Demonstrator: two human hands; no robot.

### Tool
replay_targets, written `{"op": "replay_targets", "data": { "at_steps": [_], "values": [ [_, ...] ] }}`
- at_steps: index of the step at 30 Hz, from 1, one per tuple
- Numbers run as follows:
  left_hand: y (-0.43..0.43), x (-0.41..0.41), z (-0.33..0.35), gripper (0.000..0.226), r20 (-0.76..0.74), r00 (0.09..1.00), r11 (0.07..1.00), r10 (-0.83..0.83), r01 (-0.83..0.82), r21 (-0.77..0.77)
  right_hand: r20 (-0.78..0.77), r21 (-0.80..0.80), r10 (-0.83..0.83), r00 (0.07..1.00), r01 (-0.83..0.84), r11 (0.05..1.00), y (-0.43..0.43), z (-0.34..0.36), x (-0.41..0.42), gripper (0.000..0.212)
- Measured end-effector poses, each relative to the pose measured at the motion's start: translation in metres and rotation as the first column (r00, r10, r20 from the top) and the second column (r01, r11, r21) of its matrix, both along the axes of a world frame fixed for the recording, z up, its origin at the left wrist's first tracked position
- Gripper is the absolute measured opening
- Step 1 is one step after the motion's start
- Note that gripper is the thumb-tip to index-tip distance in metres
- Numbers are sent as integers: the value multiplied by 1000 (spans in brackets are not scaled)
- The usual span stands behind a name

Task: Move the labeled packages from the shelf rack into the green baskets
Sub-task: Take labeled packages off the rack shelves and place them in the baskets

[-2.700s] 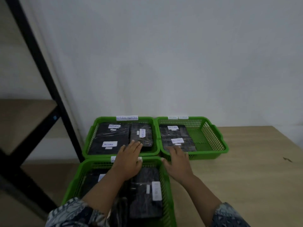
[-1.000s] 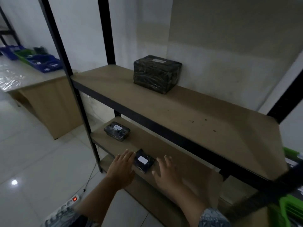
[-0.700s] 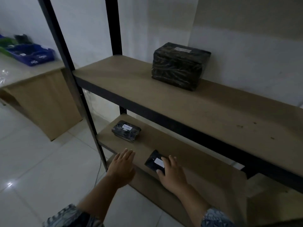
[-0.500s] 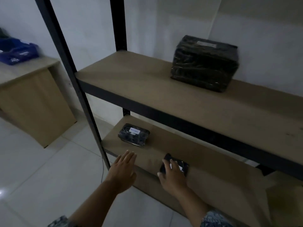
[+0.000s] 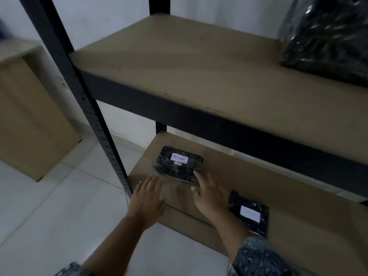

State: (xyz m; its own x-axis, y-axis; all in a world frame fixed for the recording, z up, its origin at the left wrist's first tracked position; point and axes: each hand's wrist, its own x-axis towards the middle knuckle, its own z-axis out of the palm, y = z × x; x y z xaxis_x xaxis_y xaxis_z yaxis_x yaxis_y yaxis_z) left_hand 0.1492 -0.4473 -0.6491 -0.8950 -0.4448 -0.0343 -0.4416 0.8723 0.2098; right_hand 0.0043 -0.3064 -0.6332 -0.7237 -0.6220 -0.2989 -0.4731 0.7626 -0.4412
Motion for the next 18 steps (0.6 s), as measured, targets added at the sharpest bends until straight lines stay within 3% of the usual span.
{"op": "replay_targets", "data": {
  "at_steps": [6, 14, 18],
  "values": [
    [-30, -34, -64, 63, -34, 998, 999, 51, -52, -11, -164, -123, -43, 986, 23, 992, -45, -53, -38, 52],
    [-33, -35, -130, 56, -207, 978, 1000, 7, -9, -11, 59, -348, -220, 974, 227, 910, -65, -108, -57, 70],
    [-31, -35, -139, 53, -196, 981, 999, 16, -22, -28, 3, -526, -267, 964, 228, 819, -64, -124, -46, 72]
  ]
}}
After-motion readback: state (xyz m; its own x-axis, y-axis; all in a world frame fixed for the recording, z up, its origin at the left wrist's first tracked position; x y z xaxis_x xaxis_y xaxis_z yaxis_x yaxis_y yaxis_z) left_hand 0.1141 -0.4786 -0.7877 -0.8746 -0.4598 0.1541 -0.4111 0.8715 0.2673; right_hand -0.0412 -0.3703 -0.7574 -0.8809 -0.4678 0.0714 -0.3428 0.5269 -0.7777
